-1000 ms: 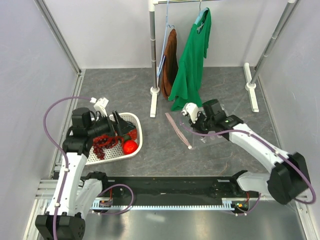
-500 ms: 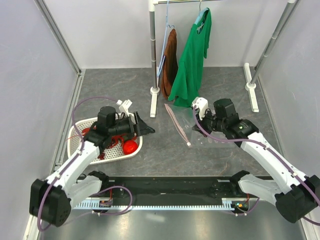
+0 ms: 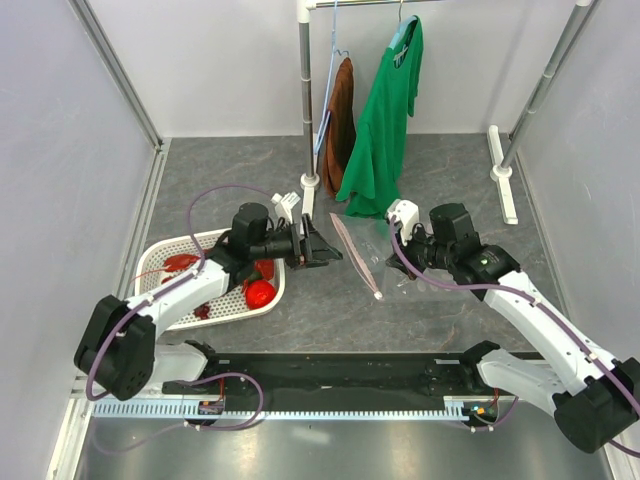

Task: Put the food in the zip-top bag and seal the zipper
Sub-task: Pick up the zipper food storage bag at the center of the board, then open the zipper of the food storage bag.

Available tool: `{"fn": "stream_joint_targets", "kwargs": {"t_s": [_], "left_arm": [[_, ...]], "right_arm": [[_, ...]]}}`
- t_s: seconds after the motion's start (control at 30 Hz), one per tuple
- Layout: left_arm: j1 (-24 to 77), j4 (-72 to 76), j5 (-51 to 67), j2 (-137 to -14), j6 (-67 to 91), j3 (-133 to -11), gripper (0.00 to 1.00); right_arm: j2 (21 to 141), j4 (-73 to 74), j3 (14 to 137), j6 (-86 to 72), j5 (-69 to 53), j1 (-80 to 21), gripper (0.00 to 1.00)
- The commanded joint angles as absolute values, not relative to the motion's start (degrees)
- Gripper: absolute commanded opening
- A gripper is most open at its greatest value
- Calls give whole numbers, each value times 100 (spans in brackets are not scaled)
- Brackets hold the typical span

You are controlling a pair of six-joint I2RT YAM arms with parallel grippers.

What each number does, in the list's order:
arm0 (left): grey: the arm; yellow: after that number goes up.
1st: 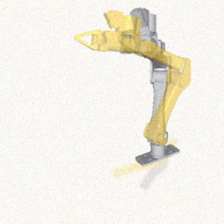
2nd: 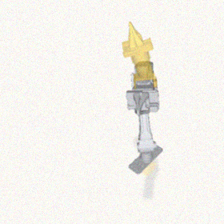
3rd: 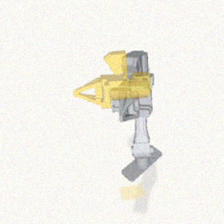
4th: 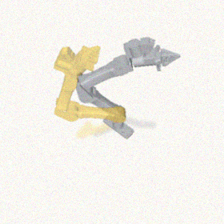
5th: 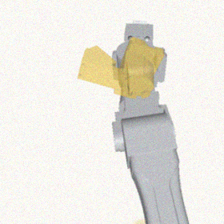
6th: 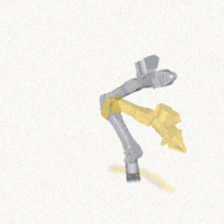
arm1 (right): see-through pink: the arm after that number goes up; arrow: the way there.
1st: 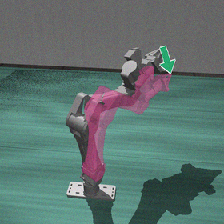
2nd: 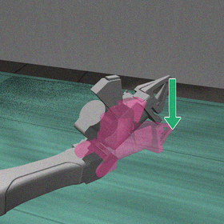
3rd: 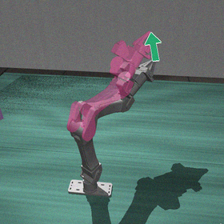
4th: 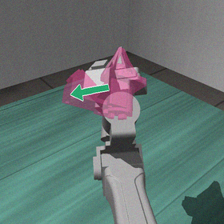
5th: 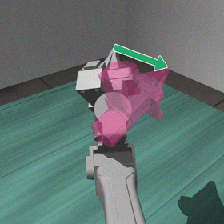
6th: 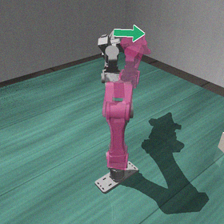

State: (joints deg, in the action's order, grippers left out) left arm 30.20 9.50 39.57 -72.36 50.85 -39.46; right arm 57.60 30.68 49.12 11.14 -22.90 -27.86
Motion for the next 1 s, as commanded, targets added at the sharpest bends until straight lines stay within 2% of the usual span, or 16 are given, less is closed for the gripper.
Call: {"fn": "stream_joint_targets", "kwargs": {"t_s": [0.0,0.43,0.7,0.97], "left_arm": [[3199,1512,3938,-7488,5317,-4333,86],[3349,1739,3849,-8077,5519,-4395,81],[3375,2346,4104,-8007,5836,-4192,82],[3393,2154,3964,-8182,5766,-4219,81]], "right_arm": [[5590,2944,4913,1081,-2443,-2795,0],[5555,2962,4983,1072,-2479,-2848,0],[5581,2962,4957,1230,-2391,-2865,0],[5537,2927,4931,1169,-2347,-2874,0]]}}
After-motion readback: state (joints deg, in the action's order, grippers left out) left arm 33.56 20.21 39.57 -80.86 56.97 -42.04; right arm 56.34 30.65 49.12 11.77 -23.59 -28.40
